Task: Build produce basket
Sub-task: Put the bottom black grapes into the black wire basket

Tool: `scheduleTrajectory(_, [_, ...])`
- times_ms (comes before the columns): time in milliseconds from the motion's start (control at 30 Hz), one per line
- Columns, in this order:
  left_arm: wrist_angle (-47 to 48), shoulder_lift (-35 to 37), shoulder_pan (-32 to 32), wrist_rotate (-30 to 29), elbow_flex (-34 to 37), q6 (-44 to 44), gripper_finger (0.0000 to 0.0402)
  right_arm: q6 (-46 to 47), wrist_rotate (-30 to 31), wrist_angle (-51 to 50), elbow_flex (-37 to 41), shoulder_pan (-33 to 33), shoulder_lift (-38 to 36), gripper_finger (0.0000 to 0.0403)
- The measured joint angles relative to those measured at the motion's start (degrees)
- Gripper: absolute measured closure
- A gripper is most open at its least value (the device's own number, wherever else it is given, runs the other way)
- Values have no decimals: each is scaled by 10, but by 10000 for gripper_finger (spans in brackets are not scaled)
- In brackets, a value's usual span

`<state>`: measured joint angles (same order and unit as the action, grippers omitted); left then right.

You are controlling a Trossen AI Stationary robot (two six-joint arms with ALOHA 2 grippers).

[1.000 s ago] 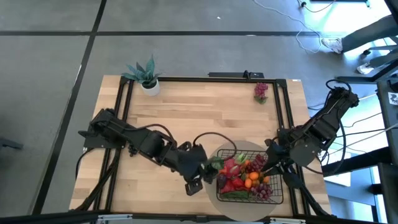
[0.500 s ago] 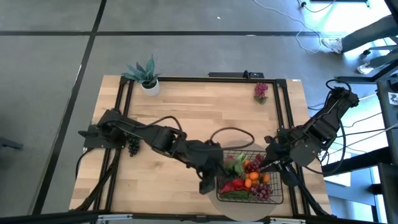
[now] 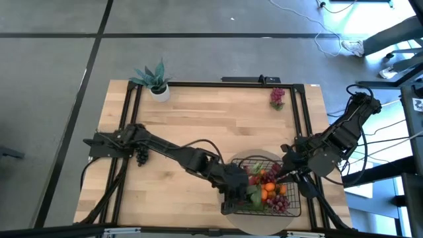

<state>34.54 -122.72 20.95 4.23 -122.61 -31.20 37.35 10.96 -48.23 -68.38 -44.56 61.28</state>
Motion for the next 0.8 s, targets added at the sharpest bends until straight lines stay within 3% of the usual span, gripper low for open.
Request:
scheduleTrajectory(567, [23,-31,0,-37,0,-32,401,-13,-5,0,0,0,0,333])
scheduleTrajectory(800, [20,-30,1,-50,36,-76,401,-38,-9,0,0,0,0,333])
